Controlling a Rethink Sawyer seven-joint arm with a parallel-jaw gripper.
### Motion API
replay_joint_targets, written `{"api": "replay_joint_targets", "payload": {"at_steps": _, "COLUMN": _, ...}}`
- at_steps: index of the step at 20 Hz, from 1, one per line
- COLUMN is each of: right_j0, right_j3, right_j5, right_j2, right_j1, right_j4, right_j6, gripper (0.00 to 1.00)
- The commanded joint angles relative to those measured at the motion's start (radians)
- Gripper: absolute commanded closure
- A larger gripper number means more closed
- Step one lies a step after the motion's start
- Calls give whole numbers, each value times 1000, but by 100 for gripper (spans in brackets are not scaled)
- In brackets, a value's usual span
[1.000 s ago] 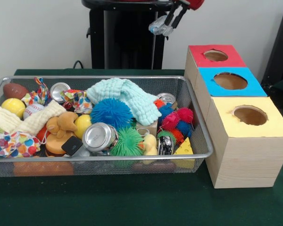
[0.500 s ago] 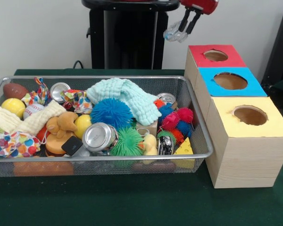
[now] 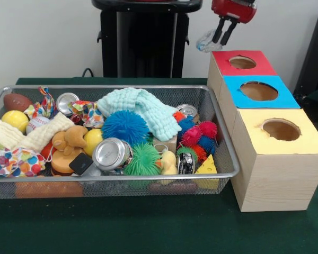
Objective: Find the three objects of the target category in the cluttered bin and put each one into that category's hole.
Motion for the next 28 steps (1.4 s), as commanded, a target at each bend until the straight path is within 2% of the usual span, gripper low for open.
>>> {"api": "replay_joint_targets", "payload": {"at_steps": 1, "right_j0": -33, "right_j3": -167, "right_j5": 98, "right_j2": 78, "right_j1": 65, "right_j4": 92, "right_j6": 193, "gripper": 100}}
{"api": "replay_joint_targets", "payload": {"at_steps": 8, "right_j0": -76, "right_j3": -247, "right_j5": 229, "right_j2": 100, "right_j1": 66, "right_j4": 115, "right_j6": 157, "gripper": 100}}
{"api": "replay_joint_targets", "payload": {"at_steps": 13, "right_j0": -107, "right_j3": -316, "right_j5": 406, "right_j2": 112, "right_j1": 41, "right_j4": 101, "right_j6": 118, "gripper": 100}}
{"api": "replay_joint_targets", "payload": {"at_steps": 16, "right_j0": -115, "right_j3": -338, "right_j5": 469, "right_j2": 116, "right_j1": 30, "right_j4": 86, "right_j6": 111, "gripper": 100}}
{"api": "replay_joint_targets", "payload": {"at_steps": 23, "right_j0": -138, "right_j3": -288, "right_j5": 503, "right_j2": 134, "right_j1": -22, "right_j4": 82, "right_j6": 101, "gripper": 100}}
{"api": "replay_joint_targets", "payload": {"at_steps": 28, "right_j0": -147, "right_j3": -255, "right_j5": 611, "right_j2": 135, "right_j1": -109, "right_j4": 76, "right_j6": 68, "gripper": 100}}
